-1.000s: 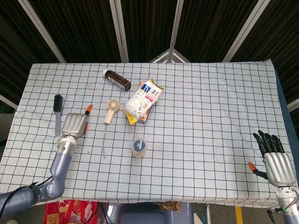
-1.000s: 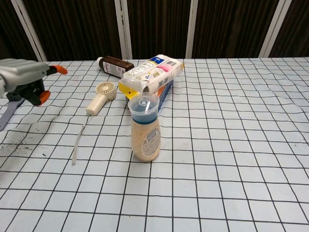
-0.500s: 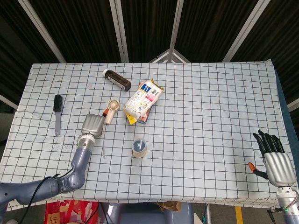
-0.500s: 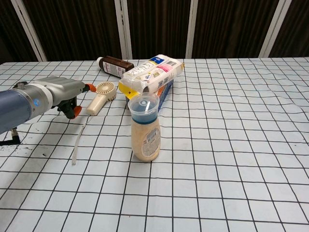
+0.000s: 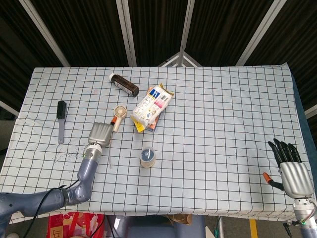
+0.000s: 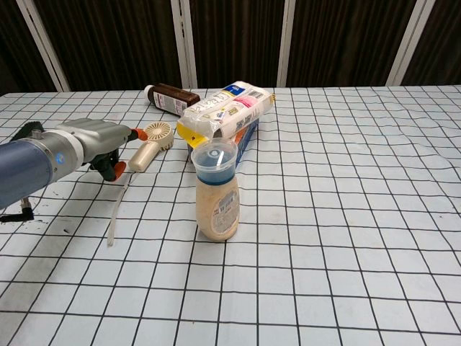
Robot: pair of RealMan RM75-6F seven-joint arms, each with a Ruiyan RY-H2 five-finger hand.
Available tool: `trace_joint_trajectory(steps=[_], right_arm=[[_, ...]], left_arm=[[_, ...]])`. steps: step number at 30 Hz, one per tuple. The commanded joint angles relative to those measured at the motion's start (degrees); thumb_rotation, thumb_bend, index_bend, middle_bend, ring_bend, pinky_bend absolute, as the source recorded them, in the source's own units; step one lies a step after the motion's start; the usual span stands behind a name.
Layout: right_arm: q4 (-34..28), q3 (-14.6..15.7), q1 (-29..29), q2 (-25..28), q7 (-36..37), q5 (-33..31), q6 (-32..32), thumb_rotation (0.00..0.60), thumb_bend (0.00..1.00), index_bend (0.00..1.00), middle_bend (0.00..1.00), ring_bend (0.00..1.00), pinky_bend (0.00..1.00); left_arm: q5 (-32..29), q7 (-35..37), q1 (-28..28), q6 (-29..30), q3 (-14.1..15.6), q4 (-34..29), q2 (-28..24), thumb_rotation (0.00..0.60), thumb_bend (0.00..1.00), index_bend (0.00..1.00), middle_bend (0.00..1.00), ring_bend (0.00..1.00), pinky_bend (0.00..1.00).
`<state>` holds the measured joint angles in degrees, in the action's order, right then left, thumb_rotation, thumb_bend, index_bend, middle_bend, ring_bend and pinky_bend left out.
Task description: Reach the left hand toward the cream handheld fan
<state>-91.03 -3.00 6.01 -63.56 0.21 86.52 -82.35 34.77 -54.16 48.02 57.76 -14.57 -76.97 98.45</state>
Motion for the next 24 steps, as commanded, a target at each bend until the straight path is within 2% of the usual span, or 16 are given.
trace_joint_trajectory(steps=[1, 18, 24], right_arm=[[-0.01, 0.01, 0.0, 0.0, -0.03, 0.01, 0.0, 0.6, 0.28, 0.0, 0.0, 0.0, 0.0], [-0.06, 0.01, 0.01, 0.04, 0.01, -0.05, 0.01, 0.6, 0.28, 0.0, 0.0, 0.0, 0.0], [-0.09, 0.01, 0.02, 0.03, -0.02, -0.07, 0.02, 0.6, 0.28, 0.0, 0.0, 0.0, 0.0]], left_arm=[[-0.18, 0.26, 0.16, 0.07, 0.31, 0.14, 0.08, 0.6, 0.81, 0.0, 0.88, 0.74, 0.74], [-1.49, 1.05, 1.2, -0.78, 2.94, 2.99, 1.79, 0.6, 0.81, 0.01, 0.88, 0.74, 0.74], [-0.71, 1.04, 1.33, -1.42, 4.77, 4.56, 2.82, 0.6, 0.81, 0.01, 0.88, 0.74, 0.74]])
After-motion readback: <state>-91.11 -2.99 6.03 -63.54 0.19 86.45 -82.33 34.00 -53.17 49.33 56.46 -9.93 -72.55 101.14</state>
